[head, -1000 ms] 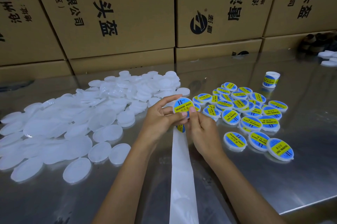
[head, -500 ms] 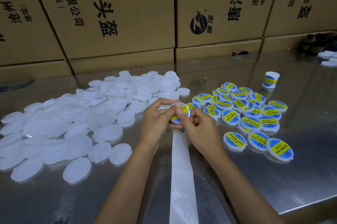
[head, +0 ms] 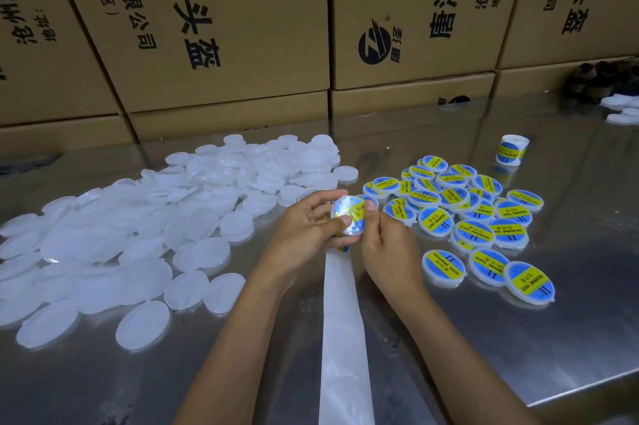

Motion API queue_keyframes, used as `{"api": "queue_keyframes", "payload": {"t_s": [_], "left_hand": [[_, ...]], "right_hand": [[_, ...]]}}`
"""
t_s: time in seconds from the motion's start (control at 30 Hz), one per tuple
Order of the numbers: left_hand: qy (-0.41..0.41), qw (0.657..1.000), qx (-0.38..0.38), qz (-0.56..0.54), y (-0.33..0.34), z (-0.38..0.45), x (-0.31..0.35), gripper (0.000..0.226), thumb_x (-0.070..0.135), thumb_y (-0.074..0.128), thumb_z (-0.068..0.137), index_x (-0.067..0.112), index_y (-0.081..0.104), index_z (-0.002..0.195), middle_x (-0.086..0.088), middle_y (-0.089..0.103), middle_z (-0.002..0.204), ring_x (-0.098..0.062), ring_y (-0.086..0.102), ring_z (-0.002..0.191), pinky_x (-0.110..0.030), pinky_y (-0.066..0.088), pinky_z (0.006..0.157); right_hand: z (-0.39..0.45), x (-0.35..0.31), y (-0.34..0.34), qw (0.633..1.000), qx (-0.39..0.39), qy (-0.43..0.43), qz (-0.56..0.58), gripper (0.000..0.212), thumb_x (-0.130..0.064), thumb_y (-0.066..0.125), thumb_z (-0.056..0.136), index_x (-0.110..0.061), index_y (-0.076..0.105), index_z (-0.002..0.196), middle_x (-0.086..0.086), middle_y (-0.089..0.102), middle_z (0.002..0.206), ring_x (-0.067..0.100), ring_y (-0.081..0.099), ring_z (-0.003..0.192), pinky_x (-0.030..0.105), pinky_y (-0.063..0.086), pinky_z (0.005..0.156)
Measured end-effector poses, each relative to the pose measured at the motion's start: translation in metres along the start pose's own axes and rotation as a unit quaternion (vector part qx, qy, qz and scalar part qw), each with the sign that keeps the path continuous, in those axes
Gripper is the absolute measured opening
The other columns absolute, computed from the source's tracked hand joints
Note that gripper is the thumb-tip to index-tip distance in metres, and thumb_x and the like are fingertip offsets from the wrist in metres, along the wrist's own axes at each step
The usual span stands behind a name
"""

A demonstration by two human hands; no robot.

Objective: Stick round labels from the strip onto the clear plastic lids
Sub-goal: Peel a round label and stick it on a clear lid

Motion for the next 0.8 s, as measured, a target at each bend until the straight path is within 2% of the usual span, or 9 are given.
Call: {"api": "queue_keyframes", "payload": {"t_s": [0.1,0.2,0.33,0.43,0.5,0.57,0.63,0.73,0.8], "left_hand": [[0.016,1.000,-0.002,0.020,-0.003,0.001,-0.002,0.038,-0.011,0.068,0.088,0.008,0.065,0.121,-0.013,0.068,0.113,-0.023,0.075,0.090,-0.031,0.062,0.072],[0.027,0.998,0.028,0.051,-0.007,0.002,-0.002,0.034,-0.005,0.075,0.084,0.012,0.067,0.113,-0.006,0.072,0.095,-0.025,0.075,0.074,-0.029,0.061,0.064],[0.029,0.996,0.052,0.067,-0.012,0.003,-0.003,0.031,0.009,0.083,0.081,0.013,0.064,0.104,-0.007,0.076,0.087,-0.030,0.075,0.069,-0.032,0.061,0.061],[0.034,0.996,0.066,0.047,-0.012,0.004,-0.005,0.027,0.015,0.084,0.081,0.011,0.062,0.097,-0.019,0.074,0.089,-0.034,0.075,0.072,-0.038,0.063,0.063],[0.039,0.995,0.088,0.041,-0.012,0.005,-0.006,0.021,0.017,0.081,0.085,0.009,0.061,0.089,-0.019,0.074,0.083,-0.029,0.073,0.067,-0.037,0.061,0.059],[0.048,0.989,0.125,0.058,-0.014,0.006,-0.007,0.022,0.021,0.077,0.088,0.008,0.061,0.081,-0.014,0.074,0.076,-0.025,0.072,0.060,-0.038,0.061,0.054],[0.054,0.985,0.145,0.077,-0.015,0.007,-0.009,0.025,0.024,0.074,0.091,0.005,0.060,0.081,-0.011,0.074,0.073,-0.027,0.071,0.056,-0.043,0.062,0.055],[0.051,0.984,0.140,0.093,-0.015,0.008,-0.010,0.024,0.025,0.070,0.094,0.002,0.063,0.087,-0.011,0.076,0.079,-0.030,0.073,0.063,-0.047,0.063,0.066],[0.037,0.987,0.127,0.088,-0.015,0.008,-0.010,0.018,0.020,0.069,0.095,0.003,0.066,0.093,-0.012,0.077,0.085,-0.028,0.074,0.071,-0.043,0.063,0.069]], "right_hand": [[-0.001,0.000,0.000,0.999,-0.008,-0.010,0.031,0.050,-0.040,0.033,0.105,-0.027,0.039,0.058,-0.006,0.050,0.057,0.029,0.057,0.068,0.035,0.037,0.060],[-0.003,-0.001,0.000,0.997,-0.025,-0.013,0.070,0.047,-0.037,0.036,0.106,-0.022,0.046,0.063,-0.006,0.053,0.059,0.024,0.054,0.067,0.041,0.045,0.065],[-0.006,-0.004,0.002,0.989,-0.080,-0.004,0.125,0.041,-0.045,0.036,0.101,-0.016,0.058,0.083,-0.002,0.063,0.071,0.022,0.059,0.074,0.049,0.050,0.075],[-0.006,-0.007,0.000,0.988,-0.092,-0.025,0.124,0.046,-0.062,0.036,0.092,-0.021,0.051,0.075,-0.007,0.057,0.063,0.013,0.053,0.063,0.040,0.048,0.065],[-0.007,-0.008,-0.001,0.991,-0.087,-0.049,0.084,0.047,-0.063,0.045,0.091,-0.025,0.039,0.063,-0.009,0.044,0.053,0.011,0.040,0.053,0.031,0.036,0.054],[-0.007,-0.010,0.002,0.993,-0.086,-0.051,0.058,0.051,-0.054,0.057,0.090,-0.022,0.034,0.058,-0.008,0.036,0.048,0.011,0.032,0.050,0.030,0.029,0.052],[-0.006,-0.011,0.004,0.990,-0.097,-0.026,0.097,0.053,-0.041,0.063,0.093,-0.019,0.033,0.055,-0.009,0.030,0.045,0.008,0.030,0.047,0.029,0.027,0.051],[-0.004,-0.012,0.004,0.981,-0.119,0.010,0.151,0.051,-0.032,0.061,0.097,-0.014,0.035,0.057,-0.011,0.029,0.045,0.004,0.033,0.043,0.020,0.024,0.048],[-0.003,-0.012,0.003,0.979,-0.122,0.028,0.160,0.051,-0.034,0.058,0.098,-0.010,0.038,0.058,-0.003,0.034,0.051,0.009,0.031,0.050,0.026,0.027,0.052]]}}
Point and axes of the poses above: each hand's wrist, its own z-axis towards the middle knuckle, its own y-axis out of the palm, x = y × z, the point moved 1 cm from there along z, towards the middle knuckle
